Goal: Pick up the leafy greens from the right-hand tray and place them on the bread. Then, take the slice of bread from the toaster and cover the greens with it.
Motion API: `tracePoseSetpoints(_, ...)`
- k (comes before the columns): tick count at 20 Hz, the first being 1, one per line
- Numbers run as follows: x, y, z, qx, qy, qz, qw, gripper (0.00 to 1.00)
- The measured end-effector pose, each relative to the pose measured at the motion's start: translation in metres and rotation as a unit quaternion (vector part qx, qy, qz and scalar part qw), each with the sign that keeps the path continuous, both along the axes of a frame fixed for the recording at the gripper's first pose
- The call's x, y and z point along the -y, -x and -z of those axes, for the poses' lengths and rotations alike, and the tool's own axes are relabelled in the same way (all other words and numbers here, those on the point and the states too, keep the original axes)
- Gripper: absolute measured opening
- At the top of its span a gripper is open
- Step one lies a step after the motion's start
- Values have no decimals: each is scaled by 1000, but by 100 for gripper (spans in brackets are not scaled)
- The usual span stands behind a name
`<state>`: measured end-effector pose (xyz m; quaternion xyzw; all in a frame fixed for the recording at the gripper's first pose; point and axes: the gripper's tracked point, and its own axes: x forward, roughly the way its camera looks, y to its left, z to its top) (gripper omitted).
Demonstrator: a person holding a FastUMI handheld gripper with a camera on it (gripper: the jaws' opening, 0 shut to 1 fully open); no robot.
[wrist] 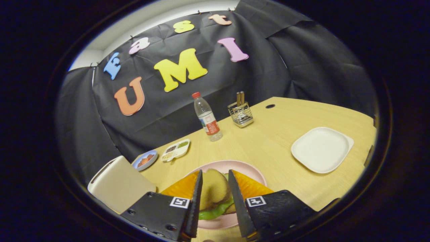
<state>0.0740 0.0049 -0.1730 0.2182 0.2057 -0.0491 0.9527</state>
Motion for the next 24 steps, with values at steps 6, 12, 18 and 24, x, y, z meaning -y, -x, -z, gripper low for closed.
tracePoseSetpoints(6,9,7,-42,54,75,15,996,88)
tracePoseSetpoints(12,3,37,-151,180,201,11,963,95)
tracePoseSetpoints(18,-41,74,-204,256,200,-32,945,95)
tracePoseSetpoints(24,-63,83,-205,263,226,-57,936,95)
